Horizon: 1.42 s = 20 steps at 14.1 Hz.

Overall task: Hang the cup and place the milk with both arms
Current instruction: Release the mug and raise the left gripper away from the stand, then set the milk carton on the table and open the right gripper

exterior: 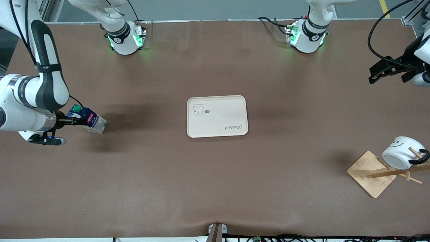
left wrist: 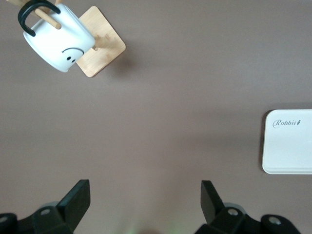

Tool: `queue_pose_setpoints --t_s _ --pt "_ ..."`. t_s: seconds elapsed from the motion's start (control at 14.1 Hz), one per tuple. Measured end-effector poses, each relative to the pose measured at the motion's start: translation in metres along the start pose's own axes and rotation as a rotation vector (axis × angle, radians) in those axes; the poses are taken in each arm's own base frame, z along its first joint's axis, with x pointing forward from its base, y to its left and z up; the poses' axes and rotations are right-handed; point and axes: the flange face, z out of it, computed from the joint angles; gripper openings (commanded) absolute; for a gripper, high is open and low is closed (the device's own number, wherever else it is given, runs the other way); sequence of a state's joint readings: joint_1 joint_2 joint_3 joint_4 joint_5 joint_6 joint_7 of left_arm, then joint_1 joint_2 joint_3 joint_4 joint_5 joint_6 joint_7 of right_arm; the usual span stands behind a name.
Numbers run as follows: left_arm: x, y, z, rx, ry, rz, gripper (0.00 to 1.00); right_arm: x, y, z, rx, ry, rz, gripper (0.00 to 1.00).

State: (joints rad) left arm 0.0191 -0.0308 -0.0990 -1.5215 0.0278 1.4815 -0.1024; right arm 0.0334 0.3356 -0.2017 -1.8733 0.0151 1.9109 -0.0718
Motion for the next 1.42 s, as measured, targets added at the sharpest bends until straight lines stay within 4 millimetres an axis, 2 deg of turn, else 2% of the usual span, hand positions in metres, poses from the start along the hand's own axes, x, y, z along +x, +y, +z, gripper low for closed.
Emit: queue_pose_setpoints --t_s 0.21,0.5,0.64,0.71,0.85,1.07,1.14,1.21,1.28,1.35,1.42 --pt "-0.008 0.000 0.001 0.003 -0.005 0.000 1.00 -0.003 -0.002 0.002 0.002 -0.027 -0.003 1.00" --pt "-0.017 0.012 0.002 0.007 -0.010 -0.009 1.00 -0.009 -0.008 0.007 0.006 -0.119 -0.013 1.00" --pt "-0.025 0.018 0.000 0.011 -0.006 -0.015 1.00 -0.003 -0.008 -0.010 0.004 -0.106 -0.013 1.00" --pt "-0.029 0.019 -0.001 0.011 0.001 -0.017 1.00 -0.002 -0.010 -0.031 0.004 -0.115 -0.016 1.00" --pt "-0.032 0.018 -0.005 0.010 0.021 -0.020 1.00 -0.010 -0.024 -0.101 0.000 -0.156 -0.039 1.00" --pt "-0.030 0.016 -0.007 0.007 0.040 -0.023 1.00 -0.044 -0.078 -0.222 -0.031 -0.093 -0.121 1.00" --pt "-0.030 0.015 -0.006 0.007 0.041 -0.025 1.00 -0.056 -0.099 -0.253 -0.041 -0.044 -0.153 1.00" --pt "-0.029 0.014 -0.005 0.007 0.038 -0.027 1.00 -0.067 -0.116 -0.272 -0.049 -0.012 -0.177 1.00" --pt "-0.029 0.012 -0.003 0.007 0.035 -0.031 1.00 -0.073 -0.123 -0.283 -0.052 0.010 -0.189 1.00" --pt "-0.027 0.008 -0.002 0.007 0.033 -0.038 1.00 -0.077 -0.119 -0.291 -0.050 0.027 -0.184 1.00" --pt "-0.027 0.005 -0.001 0.007 0.032 -0.044 1.00 -0.082 -0.106 -0.299 -0.038 0.041 -0.166 1.00"
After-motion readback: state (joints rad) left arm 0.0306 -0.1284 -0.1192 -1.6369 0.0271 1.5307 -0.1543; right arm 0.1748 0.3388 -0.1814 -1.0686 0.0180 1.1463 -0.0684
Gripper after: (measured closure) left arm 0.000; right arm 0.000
